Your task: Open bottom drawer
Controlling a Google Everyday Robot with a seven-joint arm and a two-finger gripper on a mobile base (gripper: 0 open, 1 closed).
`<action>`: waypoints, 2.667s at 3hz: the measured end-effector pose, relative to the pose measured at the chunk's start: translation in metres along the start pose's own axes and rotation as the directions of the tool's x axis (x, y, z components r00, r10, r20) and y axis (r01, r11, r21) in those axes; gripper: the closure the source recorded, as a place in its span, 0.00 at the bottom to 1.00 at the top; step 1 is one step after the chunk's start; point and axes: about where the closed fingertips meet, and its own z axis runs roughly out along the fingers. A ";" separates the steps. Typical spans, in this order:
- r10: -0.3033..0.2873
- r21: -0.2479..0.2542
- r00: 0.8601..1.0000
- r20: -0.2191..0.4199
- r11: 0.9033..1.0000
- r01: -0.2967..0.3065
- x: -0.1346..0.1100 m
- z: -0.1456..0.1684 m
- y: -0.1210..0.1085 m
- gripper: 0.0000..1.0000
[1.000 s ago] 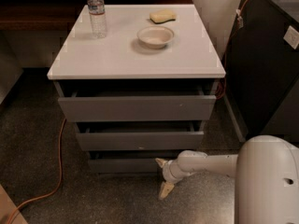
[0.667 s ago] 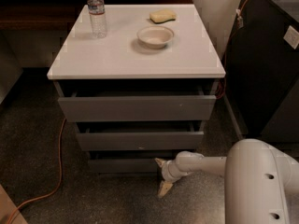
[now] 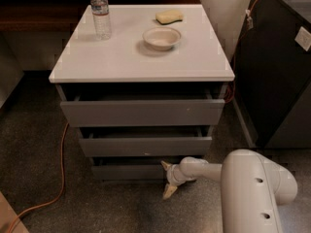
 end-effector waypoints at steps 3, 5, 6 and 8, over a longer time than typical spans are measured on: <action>0.024 0.079 0.999 0.031 0.997 -0.027 0.020 0.032 -0.046 0.00; 0.079 0.050 0.996 0.030 0.996 -0.080 0.025 0.043 -0.051 0.44; 0.076 0.042 0.996 0.040 0.996 -0.078 0.015 0.038 -0.041 0.68; 0.074 0.023 0.996 0.056 0.997 -0.076 -0.003 0.037 -0.013 1.00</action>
Offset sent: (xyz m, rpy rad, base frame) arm 0.0639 -0.0081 -0.0159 0.0563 -0.0905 -0.0516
